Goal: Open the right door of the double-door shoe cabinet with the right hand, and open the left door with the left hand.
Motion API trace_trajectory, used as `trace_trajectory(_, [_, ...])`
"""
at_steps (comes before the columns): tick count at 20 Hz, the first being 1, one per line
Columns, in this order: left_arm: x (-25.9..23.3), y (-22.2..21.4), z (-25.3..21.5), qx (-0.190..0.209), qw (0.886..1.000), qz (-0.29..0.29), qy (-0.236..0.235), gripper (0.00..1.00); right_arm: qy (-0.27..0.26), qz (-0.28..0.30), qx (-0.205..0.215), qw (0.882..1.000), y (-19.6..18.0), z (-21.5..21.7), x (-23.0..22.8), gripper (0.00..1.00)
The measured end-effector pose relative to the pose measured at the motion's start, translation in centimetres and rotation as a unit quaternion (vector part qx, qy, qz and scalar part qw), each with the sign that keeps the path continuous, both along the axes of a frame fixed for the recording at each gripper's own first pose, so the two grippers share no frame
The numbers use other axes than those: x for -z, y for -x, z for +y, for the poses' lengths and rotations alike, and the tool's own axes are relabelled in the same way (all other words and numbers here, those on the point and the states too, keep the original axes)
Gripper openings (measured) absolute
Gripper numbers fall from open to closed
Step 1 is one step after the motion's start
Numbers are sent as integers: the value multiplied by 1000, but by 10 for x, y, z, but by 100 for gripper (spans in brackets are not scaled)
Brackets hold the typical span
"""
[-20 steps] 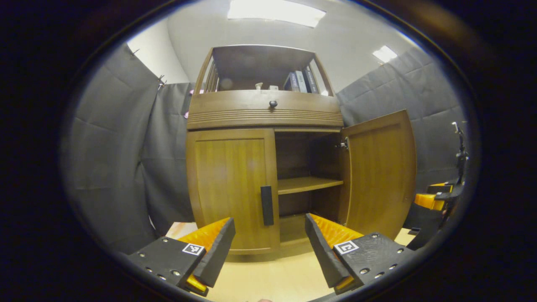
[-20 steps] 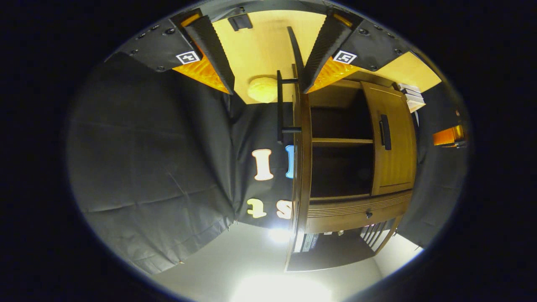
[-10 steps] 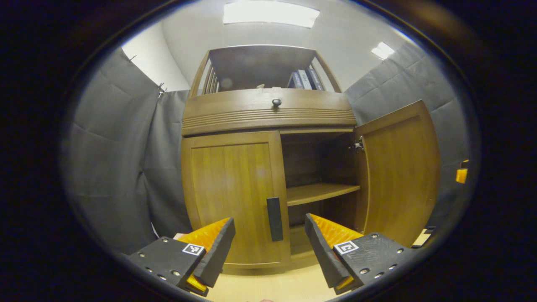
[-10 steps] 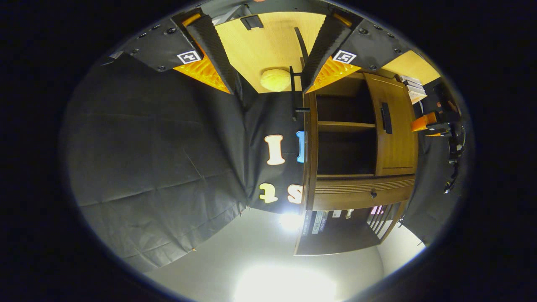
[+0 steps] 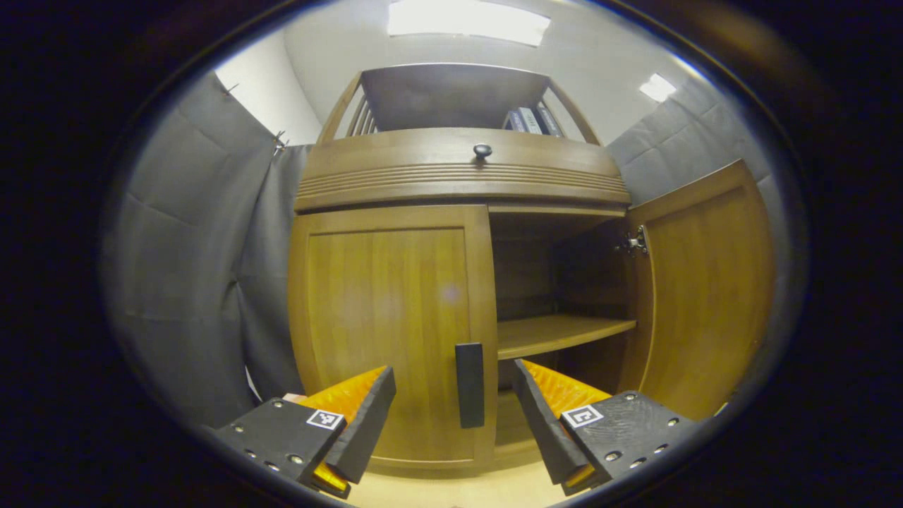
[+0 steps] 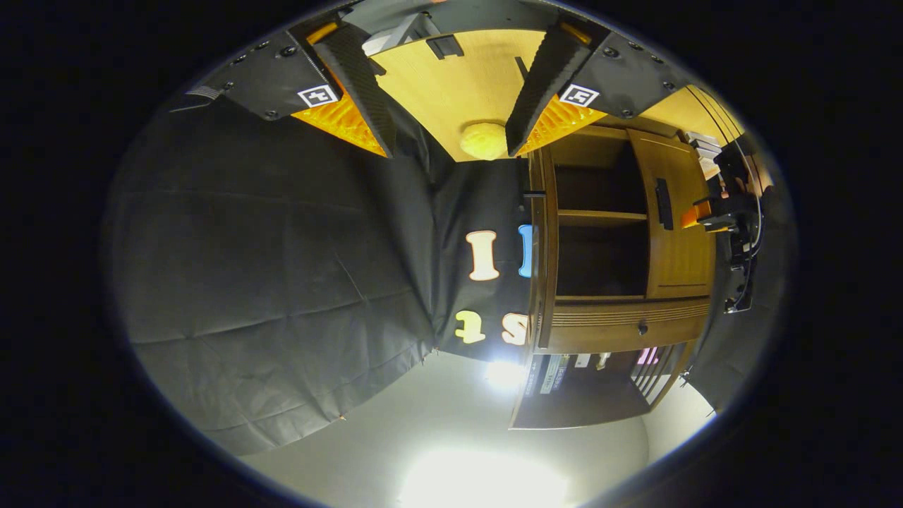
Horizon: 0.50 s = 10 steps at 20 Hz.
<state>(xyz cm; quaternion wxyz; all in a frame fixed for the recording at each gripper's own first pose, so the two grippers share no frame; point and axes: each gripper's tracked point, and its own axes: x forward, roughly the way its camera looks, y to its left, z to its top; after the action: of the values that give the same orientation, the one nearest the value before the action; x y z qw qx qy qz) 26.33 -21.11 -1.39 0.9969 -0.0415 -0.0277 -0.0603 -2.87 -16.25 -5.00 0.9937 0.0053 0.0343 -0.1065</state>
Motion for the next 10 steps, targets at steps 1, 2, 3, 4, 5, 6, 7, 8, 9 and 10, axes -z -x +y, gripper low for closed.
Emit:
trace_trajectory(1, [1, -7, -3, 4, 1000, 0, 1, 98, -1, 1, 4, 1000, 3, -2, 1, 98])
trace_trajectory(2, [5, -13, -5, 6, 1000, 1, 2, 98, -1, 3, 8, 1000, 5, -4, 1, 98])
trace_trajectory(3, [10, -19, -7, 6, 1000, 5, 2, 98, -1, 6, 13, 1000, 8, -6, 3, 98])
trace_trajectory(4, [16, -26, -8, 4, 1000, 10, 4, 98, -1, 9, 16, 1000, 10, -8, 4, 95])
trace_trajectory(5, [20, -33, -9, 2, 1000, 16, 6, 98, -2, 11, 19, 1000, 13, -10, 6, 98])
trace_trajectory(6, [24, -39, -11, 3, 1000, 21, 6, 98, -4, 14, 23, 1000, 15, -12, 7, 98])
trace_trajectory(7, [29, -46, -13, 4, 1000, 23, 5, 98, -6, 14, 25, 1000, 16, -13, 7, 98])
trace_trajectory(8, [32, -54, -15, 4, 1000, 27, 0, 98, -9, 15, 27, 999, 18, -13, 7, 98])
trace_trajectory(9, [35, -61, -15, 1, 999, 32, -4, 97, -10, 18, 28, 999, 19, -14, 9, 95])
trace_trajectory(10, [38, -64, -18, 0, 999, 36, -6, 97, -11, 20, 29, 999, 19, -14, 10, 95])
